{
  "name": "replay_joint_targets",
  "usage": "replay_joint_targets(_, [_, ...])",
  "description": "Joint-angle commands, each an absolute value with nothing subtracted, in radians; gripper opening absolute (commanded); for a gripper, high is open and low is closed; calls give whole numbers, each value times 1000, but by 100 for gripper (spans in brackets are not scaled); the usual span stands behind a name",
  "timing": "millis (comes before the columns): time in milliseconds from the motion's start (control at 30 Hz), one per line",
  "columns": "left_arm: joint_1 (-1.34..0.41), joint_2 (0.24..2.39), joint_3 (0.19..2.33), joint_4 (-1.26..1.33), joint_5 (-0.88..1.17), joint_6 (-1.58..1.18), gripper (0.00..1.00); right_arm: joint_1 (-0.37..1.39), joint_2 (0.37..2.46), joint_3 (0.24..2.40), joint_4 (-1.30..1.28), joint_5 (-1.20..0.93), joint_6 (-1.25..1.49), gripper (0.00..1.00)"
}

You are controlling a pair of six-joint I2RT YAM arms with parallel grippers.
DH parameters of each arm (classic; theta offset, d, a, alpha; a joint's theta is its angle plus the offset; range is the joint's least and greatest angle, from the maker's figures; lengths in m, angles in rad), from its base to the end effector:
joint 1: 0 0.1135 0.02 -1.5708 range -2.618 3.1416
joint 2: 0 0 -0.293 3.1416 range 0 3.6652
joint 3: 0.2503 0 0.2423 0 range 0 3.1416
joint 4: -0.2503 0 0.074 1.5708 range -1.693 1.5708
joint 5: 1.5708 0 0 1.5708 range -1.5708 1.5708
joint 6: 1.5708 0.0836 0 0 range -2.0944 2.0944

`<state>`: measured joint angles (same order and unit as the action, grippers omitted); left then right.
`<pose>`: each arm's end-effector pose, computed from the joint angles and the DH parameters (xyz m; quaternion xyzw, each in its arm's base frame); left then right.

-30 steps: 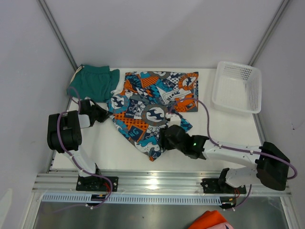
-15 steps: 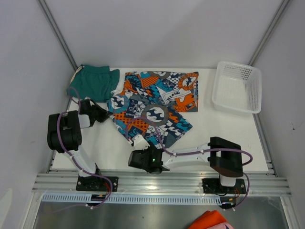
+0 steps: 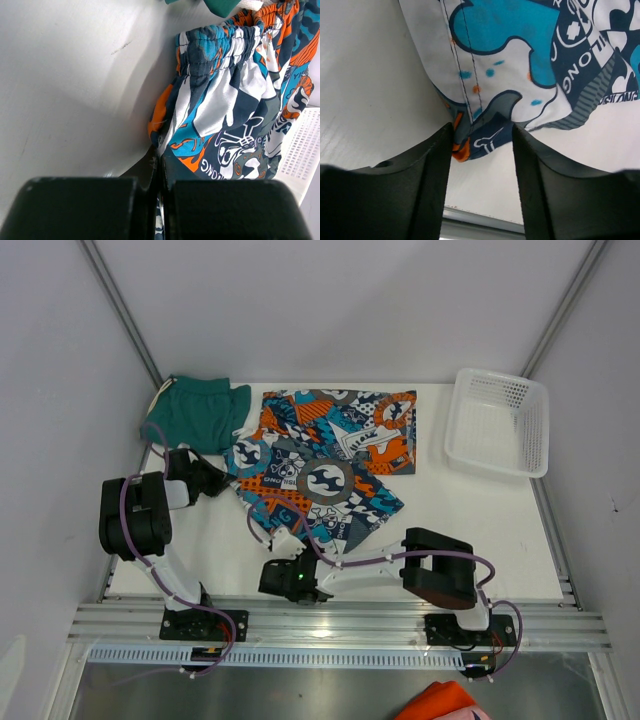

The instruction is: Fold and stack the shorts

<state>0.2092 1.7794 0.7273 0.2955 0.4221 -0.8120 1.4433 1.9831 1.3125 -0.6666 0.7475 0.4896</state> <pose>0.3577 0.0409 0.1229 -0.3664 0.8239 -0.2986 0.3126 0.1060 0.3796 0.1514 -0.3866 0.8410 -0.1168 0.3600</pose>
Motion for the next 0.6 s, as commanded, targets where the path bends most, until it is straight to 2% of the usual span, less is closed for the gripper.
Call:
replay_joint_targets(0, [218, 1770, 710, 299, 397, -804, 0, 1443, 2017, 1368, -722, 818, 489, 51])
replay_joint_targets(233, [218, 1772, 713, 298, 397, -804, 0, 1451, 2026, 1325, -827, 917, 512, 25])
replay_joint_targets(267, [219, 1772, 713, 298, 396, -804, 0, 1454, 2017, 1313, -833, 925, 514, 16])
replay_joint_targets(367, [219, 1775, 713, 298, 397, -804, 0, 1477, 1996, 1284, -877, 968, 540, 0])
replay_joint_targets(567, [218, 1773, 716, 298, 397, -804, 0, 1567, 1936, 1276, -972, 1017, 505, 0])
